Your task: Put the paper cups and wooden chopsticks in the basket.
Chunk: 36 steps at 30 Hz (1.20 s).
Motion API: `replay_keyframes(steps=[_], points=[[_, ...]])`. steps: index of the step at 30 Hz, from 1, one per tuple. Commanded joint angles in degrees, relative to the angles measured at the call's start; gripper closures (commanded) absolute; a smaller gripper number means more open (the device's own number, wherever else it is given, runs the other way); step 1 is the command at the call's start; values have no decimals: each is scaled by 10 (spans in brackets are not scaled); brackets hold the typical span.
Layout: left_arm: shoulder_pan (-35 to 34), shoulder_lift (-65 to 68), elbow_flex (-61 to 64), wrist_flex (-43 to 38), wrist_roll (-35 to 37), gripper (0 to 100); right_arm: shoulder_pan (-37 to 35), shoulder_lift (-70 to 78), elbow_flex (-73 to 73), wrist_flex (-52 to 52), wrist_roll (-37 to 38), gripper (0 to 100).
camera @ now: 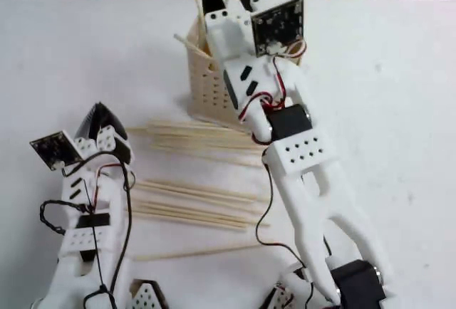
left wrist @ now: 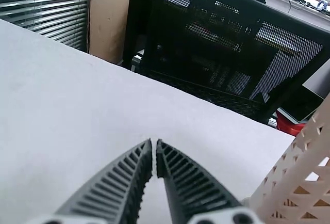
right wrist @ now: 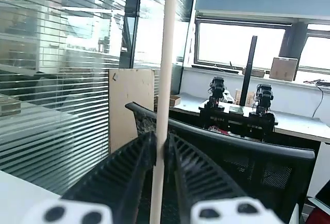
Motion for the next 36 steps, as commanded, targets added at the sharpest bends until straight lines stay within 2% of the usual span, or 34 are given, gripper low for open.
replay_keyframes(steps=[1, 12, 18, 28, 32, 36], points=[[7, -12, -10, -15, 2, 954, -4, -52, 2, -15, -4, 981], [7, -12, -9, -15, 2, 954, -10, -65, 4, 5, -2, 974], [7, -12, -9, -15, 2, 954, -10, -65, 4, 5, -1, 856], [7, -12, -9, -15, 2, 954, -10, -65, 4, 13, -1, 875], [6, -12, -10, -15, 2, 954, -14, -70, 2, 66, -1, 875], [4, -12, -11, -15, 2, 954, -43, -70, 4, 213, 0, 875]])
